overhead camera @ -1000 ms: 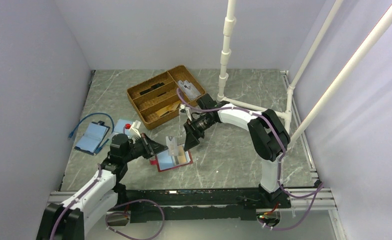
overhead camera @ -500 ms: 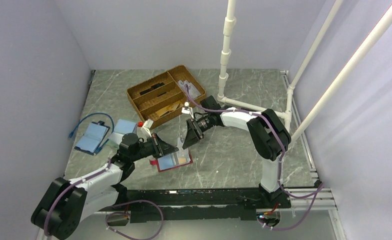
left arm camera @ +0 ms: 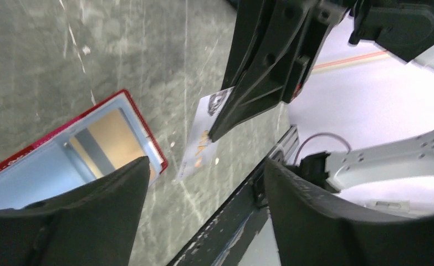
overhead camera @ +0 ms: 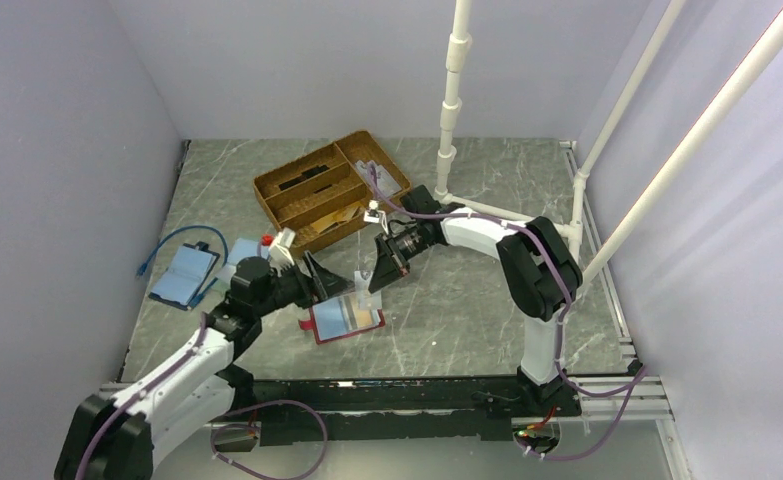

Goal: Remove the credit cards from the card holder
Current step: Place the credit card in the storage box.

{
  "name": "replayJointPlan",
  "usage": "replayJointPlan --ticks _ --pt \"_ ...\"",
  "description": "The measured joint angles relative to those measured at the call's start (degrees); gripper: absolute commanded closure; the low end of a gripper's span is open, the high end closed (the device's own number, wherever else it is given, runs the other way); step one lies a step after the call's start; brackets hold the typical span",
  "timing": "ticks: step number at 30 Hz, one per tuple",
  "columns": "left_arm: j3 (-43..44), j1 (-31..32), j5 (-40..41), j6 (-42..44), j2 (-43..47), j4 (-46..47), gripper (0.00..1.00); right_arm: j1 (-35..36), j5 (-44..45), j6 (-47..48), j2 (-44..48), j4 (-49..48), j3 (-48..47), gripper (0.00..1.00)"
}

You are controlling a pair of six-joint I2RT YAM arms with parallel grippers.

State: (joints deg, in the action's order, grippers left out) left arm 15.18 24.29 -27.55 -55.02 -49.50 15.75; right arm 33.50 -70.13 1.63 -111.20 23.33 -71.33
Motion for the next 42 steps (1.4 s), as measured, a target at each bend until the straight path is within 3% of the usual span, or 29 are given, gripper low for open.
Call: replayJointPlan --ticks 2,8,16,25,33,42 --pt "3.3 -1.1 1.5 2.2 3.4 -6.3 0.01 -0.1 2.5 6.0 0.5 4.8 -2.5 1.0" --pt "14.8 -3.4 5.9 10.3 6.9 -22.3 0.01 -0.7 12.4 18.6 5.9 13.9 -6.6 1.0" --pt "32.2 -4.6 10.6 26.3 -6.2 -39.7 0.01 -1.0 28.3 26.6 11.2 18.6 -13.4 1.0" --pt "34.5 -5.7 14.8 37.6 -8.2 -43.6 0.0 -2.4 39.5 30.9 6.0 22.1 -34.3 1.0" --pt "33.2 -6.0 16.4 40.8 -5.8 -45.3 0.01 -3.3 44.3 31.9 -8.6 27.1 -53.9 1.0" --pt "33.0 -7.6 17.9 41.2 -5.8 -45.8 0.01 -4.6 49.1 33.9 -21.6 27.8 -63.3 1.0"
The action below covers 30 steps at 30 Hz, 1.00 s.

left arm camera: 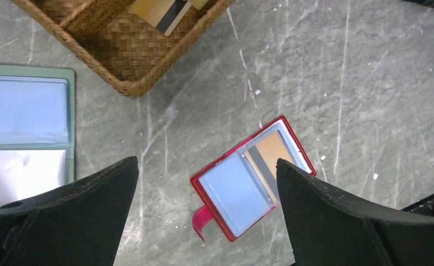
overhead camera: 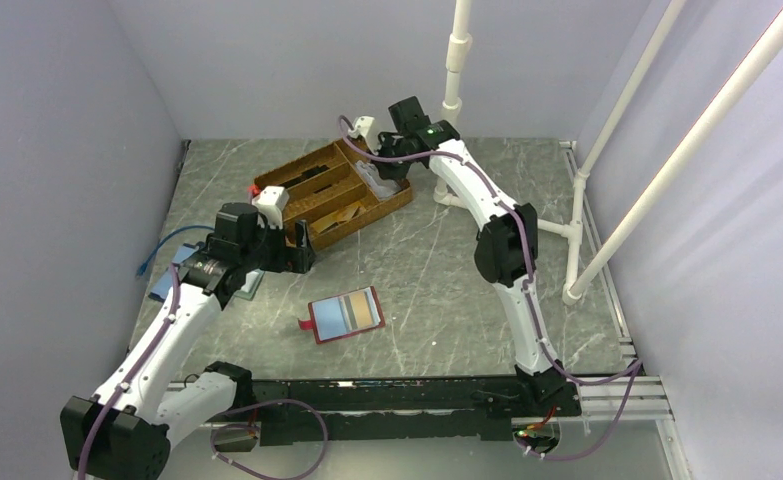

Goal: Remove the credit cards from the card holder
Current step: Place the credit card in the storage box.

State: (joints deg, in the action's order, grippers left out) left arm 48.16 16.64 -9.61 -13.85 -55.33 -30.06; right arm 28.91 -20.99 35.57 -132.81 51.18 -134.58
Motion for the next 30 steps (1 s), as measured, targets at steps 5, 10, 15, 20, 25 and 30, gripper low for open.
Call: replayJointPlan --ticks 5,10,15,20,25,30 --pt "-0.1 -0.9 0.7 0.3 0.0 -0.2 0.01 -1.0 1.0 0.5 -5.0 -0.5 -2.2 1.0" --pt "-0.2 -1.8 1.0 0.7 0.0 -0.2 0.01 -2.7 0.4 0.7 -7.6 -1.6 -2.4 0.99" --pt "-0.2 -1.9 1.1 0.7 0.0 -0.2 0.0 -3.5 -1.6 0.9 -9.1 -2.7 -3.3 0.98" --pt "-0.4 -2.1 1.1 0.8 0.5 -0.2 0.01 -3.8 -3.6 0.9 -10.8 -2.8 -3.9 0.97" --pt "-0.7 -2.9 1.0 1.0 1.7 -0.2 0.01 -3.8 -5.6 0.9 -11.5 -2.8 -3.9 0.76" --pt "-0.7 -3.7 0.4 1.0 2.6 0.0 0.01 -3.7 -2.5 -1.4 -11.5 -5.2 -3.9 0.52"
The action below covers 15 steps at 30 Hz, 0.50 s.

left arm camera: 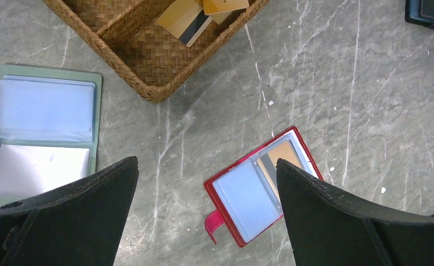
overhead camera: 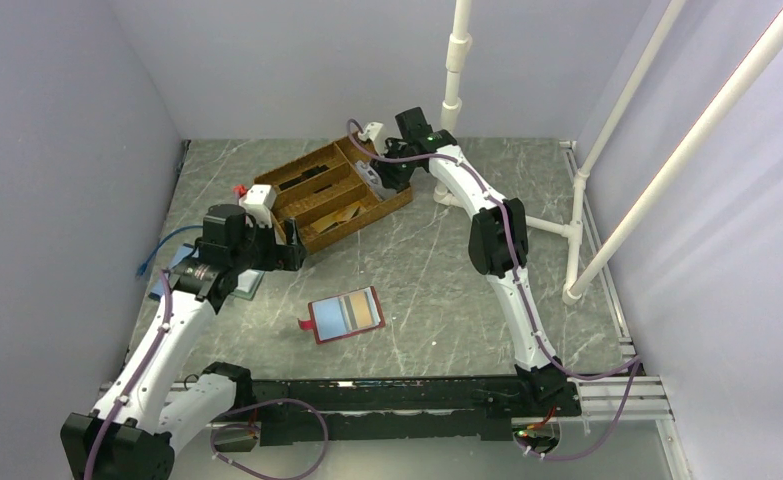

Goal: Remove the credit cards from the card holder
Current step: Place the credit card in the storage box.

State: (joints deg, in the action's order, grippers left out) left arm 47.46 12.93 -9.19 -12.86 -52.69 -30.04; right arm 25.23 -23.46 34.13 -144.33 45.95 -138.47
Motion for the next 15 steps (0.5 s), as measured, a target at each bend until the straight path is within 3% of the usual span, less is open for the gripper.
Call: replayJointPlan --ticks 10,15 --pt "-0.9 -0.5 -3.0 -0.2 2.4 0.9 0.0 0.5 10.8 -3.7 1.0 -7.1 1.0 0.41" --pt "-1.6 -0.7 -7.0 -2.1 3.0 2.5 0.01 2.3 7.4 -4.5 11.0 -5.9 12.7 0.37"
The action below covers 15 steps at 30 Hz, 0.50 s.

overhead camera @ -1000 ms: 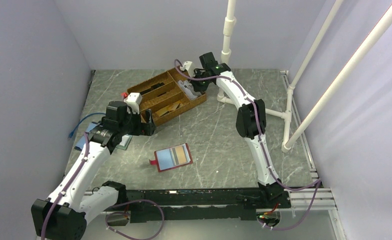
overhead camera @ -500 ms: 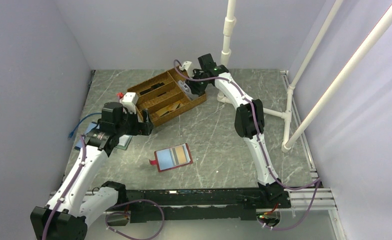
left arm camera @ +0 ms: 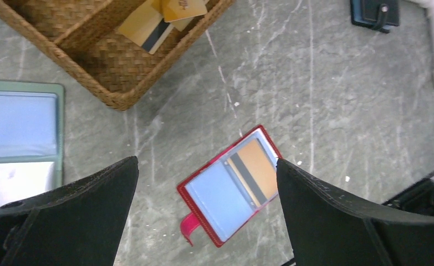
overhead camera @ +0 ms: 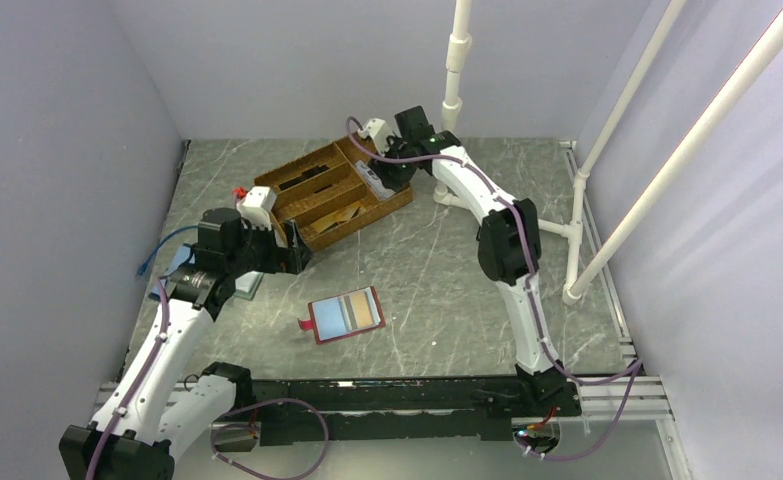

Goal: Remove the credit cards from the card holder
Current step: Place the credit card in the storage box, then pick up the card holder from the center of the board.

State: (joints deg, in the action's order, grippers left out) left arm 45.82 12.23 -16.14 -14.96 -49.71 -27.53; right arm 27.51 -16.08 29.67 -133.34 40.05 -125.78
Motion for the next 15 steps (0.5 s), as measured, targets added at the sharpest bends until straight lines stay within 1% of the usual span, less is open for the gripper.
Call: replayJointPlan --ticks 3,5,8,12,13,15 --pt "-0.8 -0.1 -2.8 -3.1 0.1 1.5 0.01 1.7 -7.7 -0.8 10.9 1.0 11.0 0.37" --pt "-2.1 -0.1 -5.2 -6.2 0.3 3.1 0.03 2.9 -13.3 -1.0 19.2 1.2 19.1 0.37" --pt "-7.5 -0.1 -10.0 -13.6 1.8 7.2 0.07 4.0 -20.8 -1.1 29.9 1.7 29.1 0.37" --pt "-14.0 0.5 -13.0 -21.3 4.9 9.9 0.08 3.9 -27.1 -1.4 39.4 1.3 40.7 0.37" --pt "-15.6 1.3 -12.9 -23.1 6.3 10.1 0.08 3.8 -28.6 -1.6 41.4 0.8 45.0 0.37" --pt "-18.2 4.0 -12.1 -26.6 9.5 10.4 0.08 3.7 -29.5 -1.7 43.0 -0.4 49.8 0.36"
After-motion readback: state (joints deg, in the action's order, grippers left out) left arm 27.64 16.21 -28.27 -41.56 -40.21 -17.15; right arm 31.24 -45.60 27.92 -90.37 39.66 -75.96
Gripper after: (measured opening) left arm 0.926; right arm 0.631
